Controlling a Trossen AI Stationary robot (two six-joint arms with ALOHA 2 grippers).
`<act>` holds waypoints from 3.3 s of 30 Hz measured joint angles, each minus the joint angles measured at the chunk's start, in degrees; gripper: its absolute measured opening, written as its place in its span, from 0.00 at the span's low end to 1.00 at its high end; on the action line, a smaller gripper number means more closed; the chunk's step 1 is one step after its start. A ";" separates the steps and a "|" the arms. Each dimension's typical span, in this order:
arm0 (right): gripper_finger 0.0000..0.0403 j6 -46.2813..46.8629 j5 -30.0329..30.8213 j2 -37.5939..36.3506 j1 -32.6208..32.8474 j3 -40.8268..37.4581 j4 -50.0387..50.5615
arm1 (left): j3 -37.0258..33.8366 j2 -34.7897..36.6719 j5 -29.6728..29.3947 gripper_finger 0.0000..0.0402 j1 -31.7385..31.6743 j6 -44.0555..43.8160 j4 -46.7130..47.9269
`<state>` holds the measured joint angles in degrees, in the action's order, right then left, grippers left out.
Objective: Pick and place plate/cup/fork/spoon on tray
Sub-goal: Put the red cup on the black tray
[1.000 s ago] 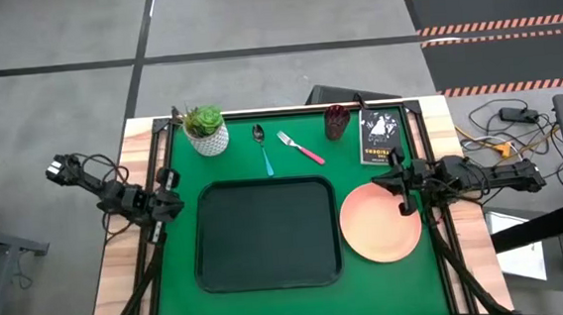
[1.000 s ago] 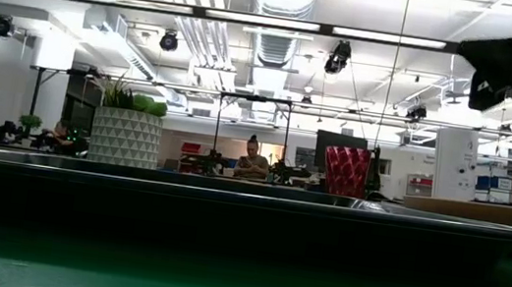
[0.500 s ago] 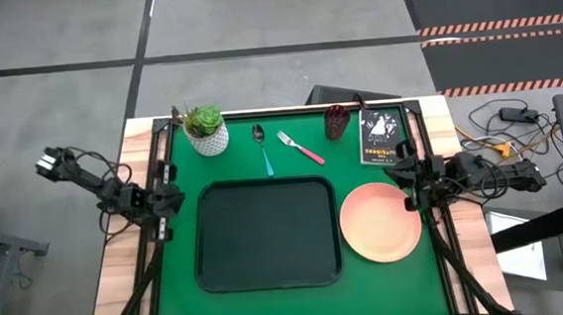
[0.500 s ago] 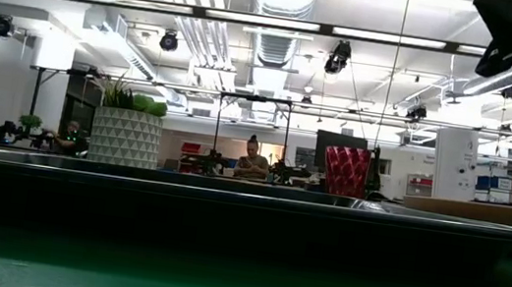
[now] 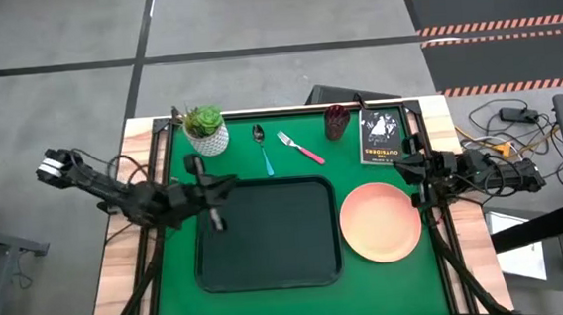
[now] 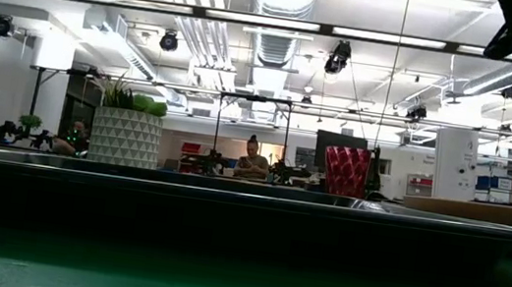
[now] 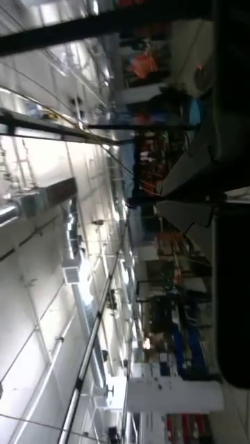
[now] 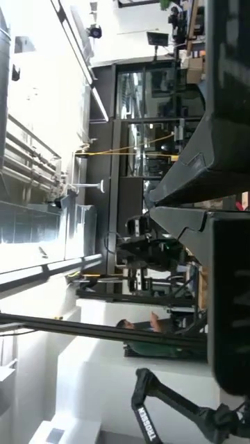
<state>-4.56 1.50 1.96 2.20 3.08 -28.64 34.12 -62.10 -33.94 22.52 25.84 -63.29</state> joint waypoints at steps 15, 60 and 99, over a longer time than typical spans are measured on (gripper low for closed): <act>0.02 0.02 -0.26 -0.08 0.02 0.86 0.96 | 22.08 -14.60 7.12 0.00 -17.34 -13.04 34.17; 0.02 2.01 -4.98 -1.90 0.02 2.22 -0.44 | 62.39 -43.90 28.17 0.00 -34.43 -15.90 66.70; 0.02 0.79 -4.34 -1.91 0.02 2.20 1.90 | 78.71 -67.76 39.67 0.34 -44.28 -7.46 74.20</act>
<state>-3.77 -2.84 0.05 2.22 5.28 -26.74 112.84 -129.86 5.74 -21.76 18.38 10.91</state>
